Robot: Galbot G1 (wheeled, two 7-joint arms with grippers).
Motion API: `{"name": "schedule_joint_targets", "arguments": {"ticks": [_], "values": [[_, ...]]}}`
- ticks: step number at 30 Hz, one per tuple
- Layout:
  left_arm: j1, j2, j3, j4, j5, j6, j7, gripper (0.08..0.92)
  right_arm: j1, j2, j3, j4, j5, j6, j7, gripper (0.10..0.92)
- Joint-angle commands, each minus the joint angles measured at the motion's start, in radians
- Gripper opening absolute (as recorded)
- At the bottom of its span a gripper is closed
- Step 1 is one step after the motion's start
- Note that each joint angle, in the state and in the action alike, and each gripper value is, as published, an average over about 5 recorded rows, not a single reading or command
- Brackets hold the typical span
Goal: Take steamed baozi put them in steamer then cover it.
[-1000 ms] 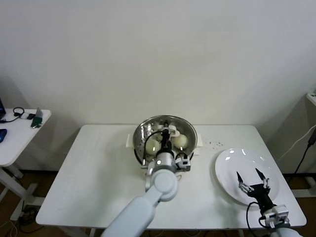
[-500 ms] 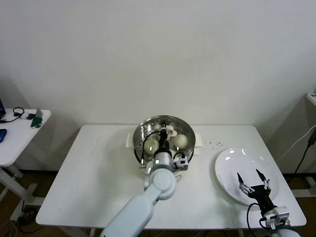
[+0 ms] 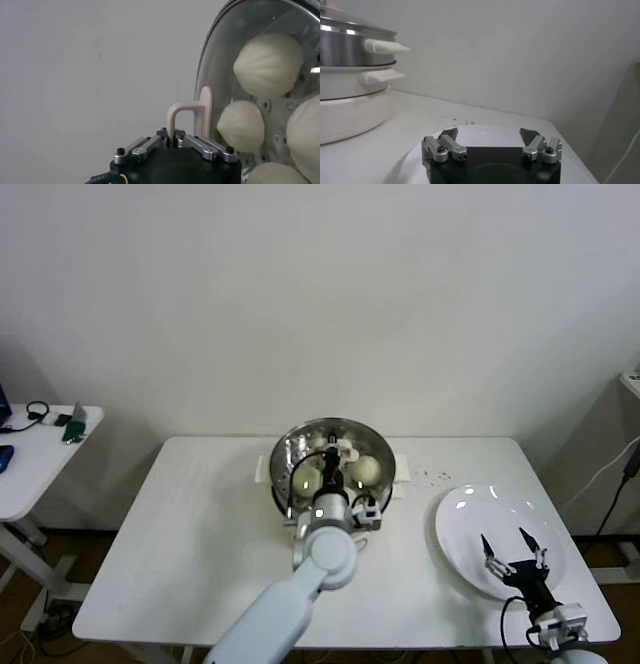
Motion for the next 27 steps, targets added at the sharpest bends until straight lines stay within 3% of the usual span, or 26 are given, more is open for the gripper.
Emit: {"name": "schedule_joint_targets", "arguments": {"ticks": [1, 6, 27], "values": [[0.000, -0.001, 0.003, 0.000, 0.008, 0.043, 0.010, 0.150, 0.002, 0.002, 0.001, 0.000, 0.001, 0.000, -0.001, 0.823], [-0.002, 0.007, 0.010, -0.021, -0.011, 0.049, 0.010, 0.207, 0.000, 0.002, 0.005, 0.001, 0.000, -0.002, -0.009, 0.823], [0.052, 0.172, 0.031, -0.241, -0.126, 0.049, 0.018, 0.794, 0.013, -0.003, 0.009, -0.006, 0.027, -0.028, -0.011, 0.823]]}}
